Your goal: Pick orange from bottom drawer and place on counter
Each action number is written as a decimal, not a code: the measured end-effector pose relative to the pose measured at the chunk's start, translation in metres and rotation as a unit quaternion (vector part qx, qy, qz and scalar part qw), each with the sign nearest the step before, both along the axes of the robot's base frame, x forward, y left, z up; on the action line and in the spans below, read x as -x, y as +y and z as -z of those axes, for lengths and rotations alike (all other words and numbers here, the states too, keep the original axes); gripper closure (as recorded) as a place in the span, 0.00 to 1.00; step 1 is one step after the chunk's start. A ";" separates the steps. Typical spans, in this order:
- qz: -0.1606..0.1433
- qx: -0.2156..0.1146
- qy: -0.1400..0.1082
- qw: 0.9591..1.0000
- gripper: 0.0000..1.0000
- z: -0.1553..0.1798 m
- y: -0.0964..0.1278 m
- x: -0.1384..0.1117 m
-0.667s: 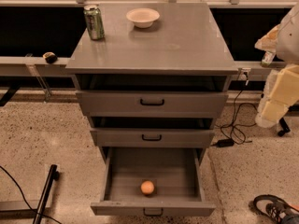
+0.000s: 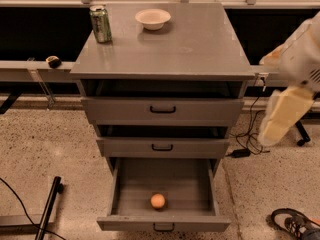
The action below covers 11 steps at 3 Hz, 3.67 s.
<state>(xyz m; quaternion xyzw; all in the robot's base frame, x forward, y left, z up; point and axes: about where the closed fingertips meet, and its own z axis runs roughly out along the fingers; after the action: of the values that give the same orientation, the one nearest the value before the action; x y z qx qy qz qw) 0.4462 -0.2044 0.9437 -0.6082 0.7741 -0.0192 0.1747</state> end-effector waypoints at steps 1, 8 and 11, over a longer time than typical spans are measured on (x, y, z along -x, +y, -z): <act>-0.020 -0.053 0.024 0.998 0.00 0.082 0.020 0.006; -0.082 -0.318 -0.070 0.942 0.00 0.321 0.177 -0.108; -0.021 -0.366 -0.115 0.923 0.00 0.425 0.181 -0.128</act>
Offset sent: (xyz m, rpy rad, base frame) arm -0.0034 0.0349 -0.2377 0.0771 -0.0370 0.1844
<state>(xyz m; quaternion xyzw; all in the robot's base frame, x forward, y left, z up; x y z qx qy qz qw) 0.5739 -0.0231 0.5191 -0.5115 0.6887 0.2000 0.4733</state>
